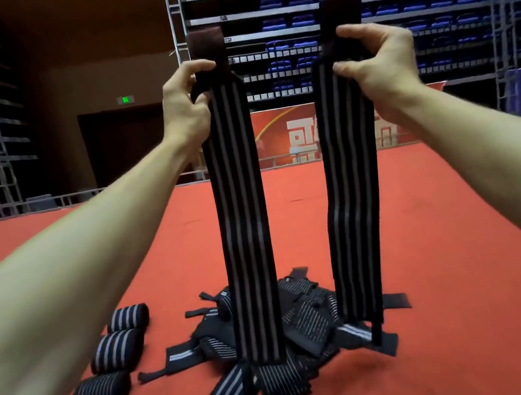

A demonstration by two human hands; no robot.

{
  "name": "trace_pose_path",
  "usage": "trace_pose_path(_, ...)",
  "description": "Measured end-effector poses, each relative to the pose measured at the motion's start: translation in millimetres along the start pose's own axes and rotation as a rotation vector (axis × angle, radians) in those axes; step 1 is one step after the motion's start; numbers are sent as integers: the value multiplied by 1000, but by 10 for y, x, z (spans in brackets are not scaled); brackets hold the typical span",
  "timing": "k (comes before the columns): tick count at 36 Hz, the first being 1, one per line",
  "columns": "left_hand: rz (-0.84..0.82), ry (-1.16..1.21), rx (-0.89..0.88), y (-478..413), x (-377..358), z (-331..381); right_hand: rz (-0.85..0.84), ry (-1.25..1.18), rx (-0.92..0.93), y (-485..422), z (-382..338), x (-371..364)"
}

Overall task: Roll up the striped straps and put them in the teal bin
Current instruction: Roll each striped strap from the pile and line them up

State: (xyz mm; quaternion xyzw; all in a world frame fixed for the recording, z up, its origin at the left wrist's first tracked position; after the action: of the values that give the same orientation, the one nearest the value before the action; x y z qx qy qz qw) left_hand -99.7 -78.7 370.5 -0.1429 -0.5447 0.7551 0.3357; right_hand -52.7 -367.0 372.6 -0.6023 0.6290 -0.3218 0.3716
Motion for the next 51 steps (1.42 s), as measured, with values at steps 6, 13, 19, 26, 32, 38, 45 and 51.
trace_pose_path(6, -20, -14, 24, -23, 31, 38, -5, 21, 12, -42, -92, -9)
trace_pose_path(13, -24, 25, 60, -79, 5, 35, -43, 24, 19, -66, -160, -78)
trace_pose_path(19, -48, 100, 79, -78, -89, 46, -61, -12, 12, -59, -168, -190)
trace_pose_path(26, -52, 141, 106, -52, -183, 42, -102, -79, 23, 6, -185, -370)
trace_pose_path(32, -54, 173, 99, -34, -261, 201, -106, -89, 41, 40, -181, -536)
trace_pose_path(38, -92, 223, 89, 34, -369, 335, -119, -131, 60, 95, -162, -662)
trace_pose_path(45, -118, 293, 97, 90, -420, 419, -116, -133, 72, 114, -141, -665)
trace_pose_path(51, -130, 307, 115, 93, -439, 425, -113, -156, 55, 105, -106, -650)
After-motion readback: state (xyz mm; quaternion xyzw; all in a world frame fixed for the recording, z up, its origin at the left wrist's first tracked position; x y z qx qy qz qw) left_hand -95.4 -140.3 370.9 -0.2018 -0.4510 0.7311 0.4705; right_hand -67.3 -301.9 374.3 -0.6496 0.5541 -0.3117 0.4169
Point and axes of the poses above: each hand's wrist, its own y-axis away from the middle knuckle, its own x-axis out of the back of the hand, z = x × y, the point moved 7 cm from there along -y, towards the middle knuckle, and after that the axes turned 9 degrees about -y, right-handed, at the moved point
